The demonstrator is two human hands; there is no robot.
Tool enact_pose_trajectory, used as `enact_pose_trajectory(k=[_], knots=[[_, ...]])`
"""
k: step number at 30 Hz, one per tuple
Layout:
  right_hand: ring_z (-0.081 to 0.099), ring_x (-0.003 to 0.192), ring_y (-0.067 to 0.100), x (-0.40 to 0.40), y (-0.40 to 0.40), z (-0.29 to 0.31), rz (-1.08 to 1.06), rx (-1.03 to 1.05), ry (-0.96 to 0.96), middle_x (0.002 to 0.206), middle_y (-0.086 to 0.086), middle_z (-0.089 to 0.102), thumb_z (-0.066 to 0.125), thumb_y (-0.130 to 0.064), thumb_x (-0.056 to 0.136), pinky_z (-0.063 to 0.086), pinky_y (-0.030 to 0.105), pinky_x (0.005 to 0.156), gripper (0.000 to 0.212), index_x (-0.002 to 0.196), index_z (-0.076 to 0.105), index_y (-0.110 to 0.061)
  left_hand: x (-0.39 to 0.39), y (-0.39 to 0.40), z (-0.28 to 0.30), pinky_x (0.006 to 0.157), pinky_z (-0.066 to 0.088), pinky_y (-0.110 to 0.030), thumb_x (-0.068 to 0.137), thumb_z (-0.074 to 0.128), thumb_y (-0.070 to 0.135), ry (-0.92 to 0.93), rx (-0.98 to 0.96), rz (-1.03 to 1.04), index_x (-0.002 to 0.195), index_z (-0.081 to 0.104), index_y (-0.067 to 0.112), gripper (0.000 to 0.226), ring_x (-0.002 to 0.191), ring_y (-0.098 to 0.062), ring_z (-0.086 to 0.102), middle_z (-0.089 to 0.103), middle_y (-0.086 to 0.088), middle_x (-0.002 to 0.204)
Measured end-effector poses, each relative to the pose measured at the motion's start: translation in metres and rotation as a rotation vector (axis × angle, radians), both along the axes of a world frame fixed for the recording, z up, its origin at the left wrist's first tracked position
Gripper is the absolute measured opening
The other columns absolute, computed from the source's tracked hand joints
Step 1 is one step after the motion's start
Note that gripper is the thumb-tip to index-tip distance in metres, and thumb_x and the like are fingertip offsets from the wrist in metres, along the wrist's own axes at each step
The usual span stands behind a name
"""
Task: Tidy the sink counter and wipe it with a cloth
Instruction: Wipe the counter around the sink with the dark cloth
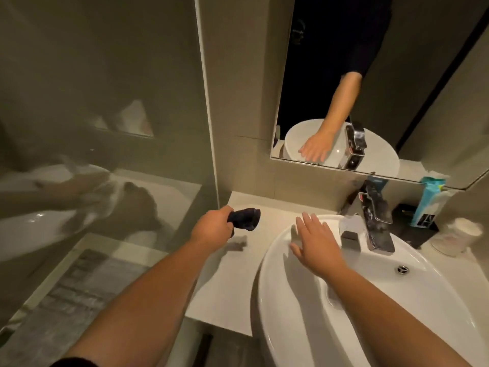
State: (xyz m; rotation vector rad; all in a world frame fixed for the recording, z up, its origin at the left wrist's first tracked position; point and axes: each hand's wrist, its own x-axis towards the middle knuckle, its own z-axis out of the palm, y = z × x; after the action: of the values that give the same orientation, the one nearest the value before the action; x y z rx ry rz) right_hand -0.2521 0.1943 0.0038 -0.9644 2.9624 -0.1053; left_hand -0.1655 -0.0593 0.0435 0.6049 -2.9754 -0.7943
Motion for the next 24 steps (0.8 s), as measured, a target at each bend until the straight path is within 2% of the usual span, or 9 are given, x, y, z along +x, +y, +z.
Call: enact_pose_trajectory(k=[3,6,8,10,12,14,16,20,24], knots=[[0.004,0.148,0.028,-0.025,-0.002,-0.025,0.043,0.067,-0.042,0.161,0.008,0.010,0.030,-0.060,0.091,0.004,0.045,0.118,0.075,0.150,0.014,-0.017,-0.038,-0.025,-0.016,0.063,0.049,-0.037,0.088,0.044,0.013,0.002,-0.093,-0.021,0.108,0.055,0.018,0.023,0.079,-0.029,0.059,0.066,-0.008,0.093],[0.014,0.147,0.030,-0.035,0.000,-0.049,0.076,0.057,-0.007,0.158,0.010,0.021,0.013,-0.069,0.088,0.005,0.041,0.117,0.082,0.149,0.022,-0.014,-0.078,-0.045,-0.030,0.065,0.049,-0.038,0.091,0.043,0.013,0.051,-0.165,-0.025,0.111,0.054,0.019,0.024,0.083,-0.030,0.060,0.066,-0.008,0.099],[0.022,0.144,0.031,-0.037,0.001,-0.054,0.081,0.054,0.013,0.155,0.012,0.030,0.016,-0.067,0.089,0.012,0.043,0.114,0.080,0.146,0.029,-0.012,-0.104,-0.052,-0.038,0.069,0.051,-0.039,0.090,0.044,0.013,0.103,-0.164,-0.058,0.109,0.057,0.022,0.026,0.085,-0.028,0.061,0.066,-0.004,0.101],[0.022,0.144,0.030,-0.038,0.001,-0.058,0.079,0.061,0.038,0.155,0.011,0.030,0.021,-0.066,0.090,0.015,0.043,0.113,0.077,0.146,0.027,-0.012,-0.128,-0.054,-0.048,0.075,0.053,-0.039,0.087,0.046,0.016,0.184,-0.162,-0.105,0.109,0.060,0.026,0.028,0.090,-0.026,0.062,0.066,-0.001,0.104],[0.021,0.145,0.028,-0.039,0.001,-0.061,0.062,0.061,0.065,0.155,0.010,0.028,0.023,-0.066,0.090,0.016,0.043,0.113,0.078,0.146,0.028,-0.012,-0.146,-0.053,-0.067,0.086,0.052,-0.041,0.088,0.050,0.012,0.267,-0.210,-0.174,0.118,0.057,0.028,0.035,0.107,-0.024,0.058,0.062,0.001,0.121],[0.020,0.145,0.027,-0.039,0.001,-0.064,0.052,0.066,0.095,0.156,0.009,0.026,0.025,-0.066,0.090,0.017,0.043,0.113,0.078,0.146,0.028,-0.013,-0.155,-0.054,-0.092,0.104,0.041,-0.042,0.092,0.050,0.009,0.211,-0.266,-0.299,0.135,0.048,0.020,0.045,0.128,-0.026,0.044,0.047,-0.004,0.144],[0.019,0.145,0.027,-0.039,0.000,-0.066,0.060,0.080,0.117,0.156,0.008,0.024,0.028,-0.066,0.089,0.017,0.044,0.113,0.078,0.146,0.029,-0.012,-0.154,-0.055,-0.117,0.113,0.028,-0.039,0.093,0.049,0.005,0.071,-0.316,-0.481,0.143,0.039,0.015,0.052,0.138,-0.027,0.033,0.033,-0.007,0.154],[0.018,0.145,0.026,-0.038,-0.001,-0.066,0.046,0.071,0.134,0.156,0.008,0.023,0.032,-0.066,0.089,0.015,0.042,0.115,0.078,0.146,0.028,-0.012,-0.146,-0.054,-0.133,0.119,0.012,-0.035,0.091,0.046,-0.001,-0.053,-0.274,-0.561,0.149,0.028,0.017,0.063,0.146,-0.021,0.017,0.019,-0.005,0.160],[0.025,0.143,0.029,-0.038,-0.002,-0.064,0.047,0.048,0.124,0.153,0.012,0.031,0.029,-0.065,0.089,0.019,0.044,0.113,0.078,0.144,0.033,-0.010,-0.128,-0.051,-0.121,0.119,0.008,-0.032,0.092,0.041,0.001,-0.098,-0.218,-0.552,0.149,0.027,0.015,0.060,0.146,-0.019,0.014,0.018,-0.005,0.160]])
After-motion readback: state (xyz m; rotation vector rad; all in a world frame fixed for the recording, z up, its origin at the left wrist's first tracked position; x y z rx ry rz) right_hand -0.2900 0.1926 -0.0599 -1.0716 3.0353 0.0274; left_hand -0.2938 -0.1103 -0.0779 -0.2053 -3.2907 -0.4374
